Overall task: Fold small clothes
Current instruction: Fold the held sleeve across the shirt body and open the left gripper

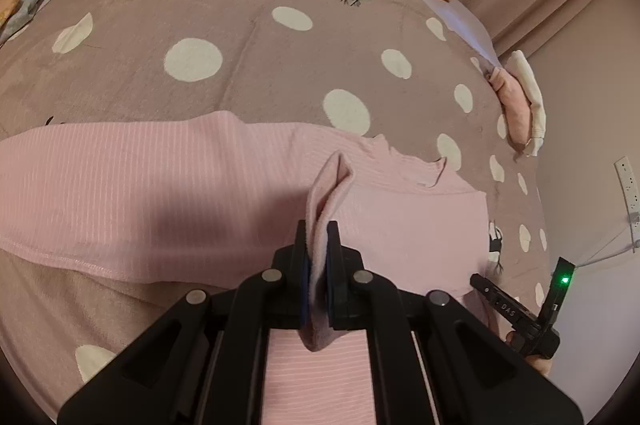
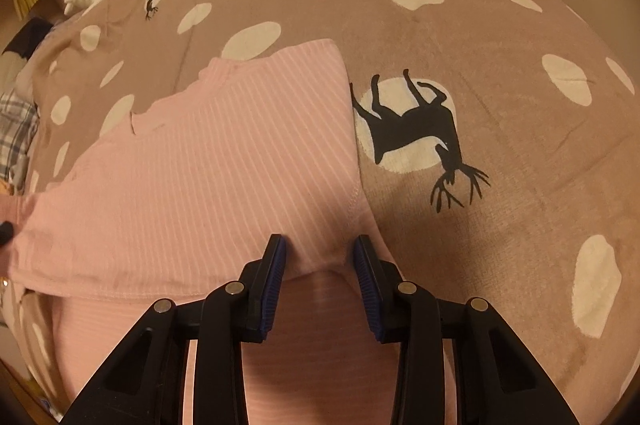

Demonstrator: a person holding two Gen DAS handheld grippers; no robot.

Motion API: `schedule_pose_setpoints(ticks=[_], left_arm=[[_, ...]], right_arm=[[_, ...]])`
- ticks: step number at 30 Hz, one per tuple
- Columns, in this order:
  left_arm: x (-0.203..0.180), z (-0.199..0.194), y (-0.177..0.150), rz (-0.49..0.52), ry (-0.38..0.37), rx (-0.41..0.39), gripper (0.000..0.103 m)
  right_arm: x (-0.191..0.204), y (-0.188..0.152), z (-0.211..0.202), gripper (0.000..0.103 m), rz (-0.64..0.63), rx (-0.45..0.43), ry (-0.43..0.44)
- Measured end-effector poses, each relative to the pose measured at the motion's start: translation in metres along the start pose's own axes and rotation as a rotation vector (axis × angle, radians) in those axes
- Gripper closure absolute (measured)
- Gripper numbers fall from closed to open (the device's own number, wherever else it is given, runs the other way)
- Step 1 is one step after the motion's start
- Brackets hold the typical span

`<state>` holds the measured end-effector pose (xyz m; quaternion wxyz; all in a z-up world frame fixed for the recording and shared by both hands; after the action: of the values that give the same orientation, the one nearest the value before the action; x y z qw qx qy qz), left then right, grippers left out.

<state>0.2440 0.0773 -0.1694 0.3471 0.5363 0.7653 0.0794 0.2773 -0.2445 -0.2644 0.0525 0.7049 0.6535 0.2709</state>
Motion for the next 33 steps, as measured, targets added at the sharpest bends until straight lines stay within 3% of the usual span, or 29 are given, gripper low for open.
schedule_pose_setpoints(ticks=[9,20,33], left_arm=[[0.017,0.015,-0.016,0.009,0.056,0.032,0.097],[0.033,0.025,-0.026,-0.024,0.069,0.06,0.096],[0.052,0.036,-0.04,-0.016,0.132,0.076,0.089]], right_arm=[[0.001,0.0,0.0,0.065,0.001,-0.003,0.001],[0.001,0.0,0.001,0.065,-0.009,-0.009,-0.019],[0.004,-0.001,0.001,0.065,-0.017,-0.018,-0.043]])
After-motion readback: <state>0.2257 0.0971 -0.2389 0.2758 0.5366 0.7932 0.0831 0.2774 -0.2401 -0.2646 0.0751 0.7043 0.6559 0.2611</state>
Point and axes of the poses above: each gripper's, at about its wrist camera, not at the fingertips, and z roughly the way its jaws point, x to its left, y to its top, the point moved 6 cm from there along z, roughly the way its jaws point, and after that the axes turned 5 degrees about -x, right-handed, at the moved point
